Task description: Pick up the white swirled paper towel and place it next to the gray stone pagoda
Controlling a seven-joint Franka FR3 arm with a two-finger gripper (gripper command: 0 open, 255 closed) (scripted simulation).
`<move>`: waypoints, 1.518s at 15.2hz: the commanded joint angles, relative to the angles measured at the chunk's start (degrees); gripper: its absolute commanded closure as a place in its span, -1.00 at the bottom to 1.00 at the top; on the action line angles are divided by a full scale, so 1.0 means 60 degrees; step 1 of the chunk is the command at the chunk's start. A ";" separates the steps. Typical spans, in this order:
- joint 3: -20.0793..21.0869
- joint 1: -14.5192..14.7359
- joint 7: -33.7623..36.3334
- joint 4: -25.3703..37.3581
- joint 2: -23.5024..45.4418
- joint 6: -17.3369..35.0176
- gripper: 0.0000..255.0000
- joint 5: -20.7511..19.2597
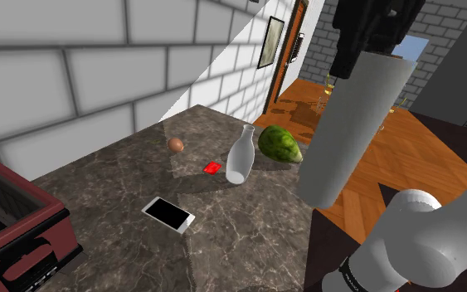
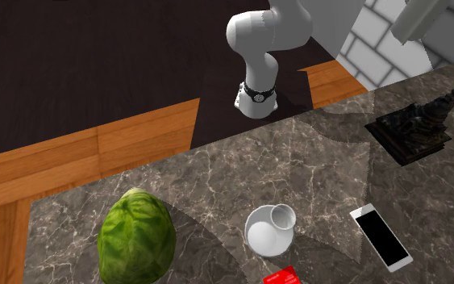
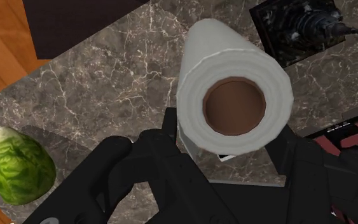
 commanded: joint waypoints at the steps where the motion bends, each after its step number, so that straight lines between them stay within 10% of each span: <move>1: 0.0456 0.0038 0.0606 0.0206 0.0054 -0.0041 1.00 0.0251; 12: 0.3691 -0.0159 0.4107 0.2075 0.1289 0.0094 1.00 0.0954; 23: 0.3081 0.0286 0.3360 -0.0521 -0.0046 0.1431 1.00 0.1439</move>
